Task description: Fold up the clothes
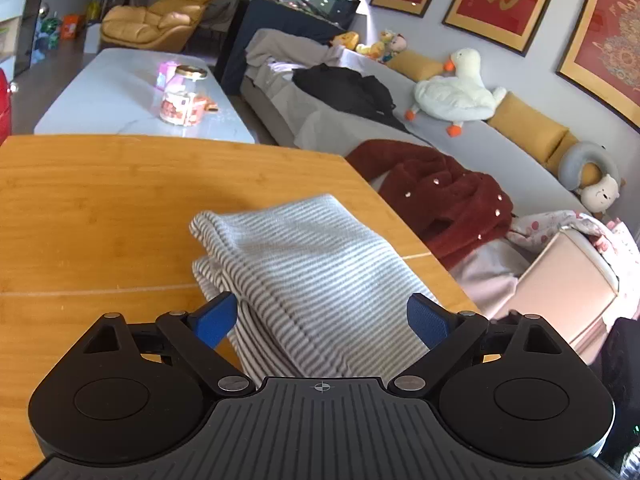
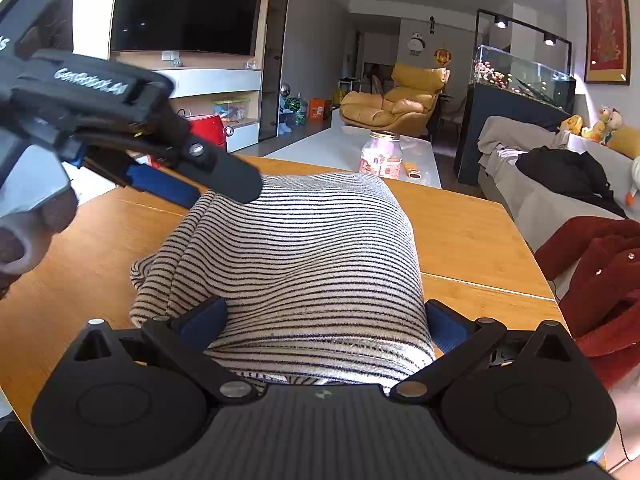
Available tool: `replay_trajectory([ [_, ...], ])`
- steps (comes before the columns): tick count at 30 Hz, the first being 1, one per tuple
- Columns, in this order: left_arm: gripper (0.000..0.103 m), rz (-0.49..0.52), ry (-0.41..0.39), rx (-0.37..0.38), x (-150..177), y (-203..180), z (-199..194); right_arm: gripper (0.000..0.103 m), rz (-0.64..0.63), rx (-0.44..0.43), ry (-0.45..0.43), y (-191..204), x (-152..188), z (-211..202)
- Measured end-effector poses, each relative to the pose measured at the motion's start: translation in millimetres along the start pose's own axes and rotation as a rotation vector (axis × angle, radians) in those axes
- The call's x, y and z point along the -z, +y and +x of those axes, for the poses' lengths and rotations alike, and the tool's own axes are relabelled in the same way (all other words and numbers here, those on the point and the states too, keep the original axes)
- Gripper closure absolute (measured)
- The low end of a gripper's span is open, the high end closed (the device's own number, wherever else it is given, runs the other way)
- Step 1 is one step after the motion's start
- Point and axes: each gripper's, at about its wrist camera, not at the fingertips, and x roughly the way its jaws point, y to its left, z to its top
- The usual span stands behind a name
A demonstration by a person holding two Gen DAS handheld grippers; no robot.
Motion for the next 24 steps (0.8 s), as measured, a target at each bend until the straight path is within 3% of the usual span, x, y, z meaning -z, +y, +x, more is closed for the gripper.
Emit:
replay_trajectory([
  [6, 0.009, -0.014, 0.071, -0.017, 27, -1, 0, 0.0, 0.018, -0.009, -0.003, -2, 1, -2],
  [9, 0.02, -0.022, 0.083, 0.012, 33, -1, 4, 0.0, 0.03, -0.011, -0.004, -4, 1, -2],
  [10, 0.029, -0.028, 0.08, 0.019, 33, -1, 4, 0.0, 0.035, -0.012, -0.004, -4, 2, -2],
  [13, 0.035, -0.011, 0.045, 0.042, 26, -7, -1, 0.0, 0.061, -0.016, 0.0, -8, 2, -1],
  [17, 0.036, 0.016, 0.018, 0.072, 20, -12, -5, 0.0, 0.097, -0.027, 0.005, -14, 4, -1],
  [20, 0.036, 0.015, 0.032, 0.03, 23, -7, 4, 0.0, 0.1, -0.03, 0.006, -15, 6, -2],
  [22, 0.035, -0.005, 0.052, -0.01, 27, 2, 13, 0.0, 0.093, -0.027, 0.005, -14, 7, -2],
  [24, 0.035, -0.06, 0.06, 0.016, 29, 12, 17, 0.0, 0.096, -0.028, 0.004, -15, 7, -3],
])
